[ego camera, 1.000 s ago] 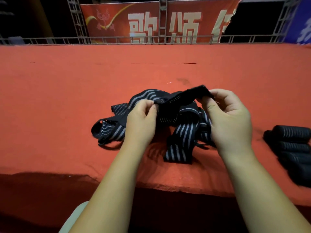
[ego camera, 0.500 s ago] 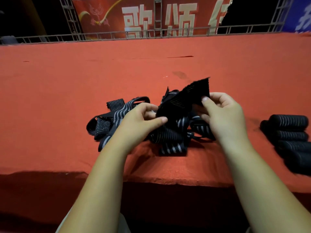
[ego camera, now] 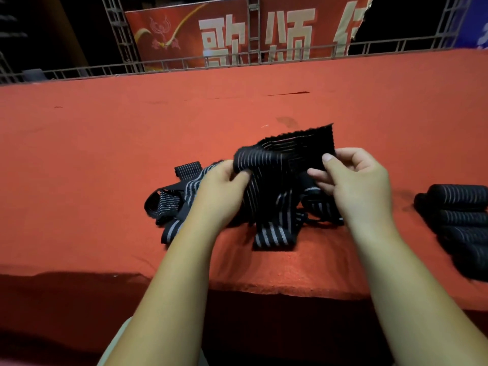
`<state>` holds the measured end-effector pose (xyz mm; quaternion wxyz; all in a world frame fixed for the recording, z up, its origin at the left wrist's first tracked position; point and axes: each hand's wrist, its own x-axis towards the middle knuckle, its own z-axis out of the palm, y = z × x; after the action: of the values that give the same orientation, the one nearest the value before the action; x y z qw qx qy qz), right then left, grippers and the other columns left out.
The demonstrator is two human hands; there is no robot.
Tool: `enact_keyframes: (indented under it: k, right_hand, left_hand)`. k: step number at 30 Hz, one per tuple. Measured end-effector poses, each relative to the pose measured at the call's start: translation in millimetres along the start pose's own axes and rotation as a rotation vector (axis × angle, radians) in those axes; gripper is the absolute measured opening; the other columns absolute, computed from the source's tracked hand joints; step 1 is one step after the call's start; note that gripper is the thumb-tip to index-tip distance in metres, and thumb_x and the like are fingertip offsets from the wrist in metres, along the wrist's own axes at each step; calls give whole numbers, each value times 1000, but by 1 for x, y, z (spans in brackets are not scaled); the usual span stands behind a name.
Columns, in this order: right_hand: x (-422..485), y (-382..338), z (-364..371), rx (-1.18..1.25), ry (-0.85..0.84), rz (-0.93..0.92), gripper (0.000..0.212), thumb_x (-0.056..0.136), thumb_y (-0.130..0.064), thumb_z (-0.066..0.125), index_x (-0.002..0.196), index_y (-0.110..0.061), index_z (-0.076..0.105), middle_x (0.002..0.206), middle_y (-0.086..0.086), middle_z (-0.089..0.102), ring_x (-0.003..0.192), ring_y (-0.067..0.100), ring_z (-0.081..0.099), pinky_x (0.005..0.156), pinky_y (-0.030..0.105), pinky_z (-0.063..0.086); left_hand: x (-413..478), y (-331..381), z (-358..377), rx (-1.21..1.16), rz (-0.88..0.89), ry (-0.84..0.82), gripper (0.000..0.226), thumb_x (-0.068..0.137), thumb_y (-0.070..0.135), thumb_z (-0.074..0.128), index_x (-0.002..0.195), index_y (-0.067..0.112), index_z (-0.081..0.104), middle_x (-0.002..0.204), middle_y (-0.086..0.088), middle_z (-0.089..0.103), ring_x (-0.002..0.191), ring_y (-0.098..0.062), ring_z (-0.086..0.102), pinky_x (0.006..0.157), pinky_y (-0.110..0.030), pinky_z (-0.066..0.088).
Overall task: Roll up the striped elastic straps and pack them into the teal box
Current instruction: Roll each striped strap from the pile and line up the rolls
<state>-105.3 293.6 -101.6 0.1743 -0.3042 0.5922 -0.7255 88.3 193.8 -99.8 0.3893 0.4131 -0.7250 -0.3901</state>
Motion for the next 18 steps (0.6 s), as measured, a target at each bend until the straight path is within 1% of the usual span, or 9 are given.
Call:
enact_keyframes:
  k: [3,4,7,10,12,14,15,17,18]
  right_hand:
    - [-1,-1,0,-36,-26,-23,4,102,-20,71,99,-21,73,89,3,80,85,16,82,87,53,66]
    - [-1,-3,0,-42,-27,-33,5,102,-21,71,98,-23,73,86,0,80,84,16,82,86,56,65]
    - [1,-10,-6,-66,-12,-72,5,100,-23,71,97,-24,75,82,-3,80,81,17,82,83,60,65]
    - [2,-17,-14,-65,0,-109,6,100,-20,70,100,-22,76,83,2,80,77,19,80,77,55,66]
    - [4,-20,-18,-63,4,-118,7,100,-18,70,101,-21,77,83,4,79,73,17,77,71,52,66]
    - [6,-21,-22,-55,7,-129,7,99,-19,71,99,-22,77,81,2,78,71,17,75,70,50,65]
    - [6,-22,-24,-55,7,-140,7,98,-19,71,98,-23,77,82,1,78,71,16,75,71,49,66]
    - [6,-22,-28,-65,6,-156,6,95,-21,72,96,-24,78,84,0,78,71,16,74,72,47,66]
    - [5,-22,-29,-76,3,-162,6,94,-22,73,94,-26,78,84,-1,79,71,15,73,73,46,65]
  left_hand:
    - [3,21,-3,-169,-13,46,21,98,35,63,105,23,78,101,-6,83,101,-36,78,94,-62,61]
    - [2,27,-4,-206,-5,38,19,98,34,64,104,22,78,102,-9,83,100,-37,79,94,-63,61]
    - [-6,38,-8,-298,2,-22,14,104,23,67,104,17,80,100,-12,82,89,-27,78,88,-53,63]
    - [-20,42,-11,-333,-35,-134,12,104,20,70,107,17,81,99,-10,82,84,-23,75,78,-43,58]
    - [-30,42,-11,-306,-90,-200,9,103,20,72,108,18,79,99,-13,81,83,-24,75,78,-46,59]
    - [-37,42,-10,-234,-121,-210,8,102,22,74,109,20,77,102,-15,80,84,-23,75,84,-52,61]
    - [-41,42,-10,-155,-116,-203,8,102,25,75,109,22,76,101,-9,81,83,-19,76,83,-48,62]
    - [-47,41,-10,60,-94,-196,9,101,32,76,105,25,76,91,5,80,75,-8,73,70,-32,56]
    - [-49,41,-10,141,-102,-207,11,101,34,75,103,24,75,84,8,79,67,-5,71,62,-27,53]
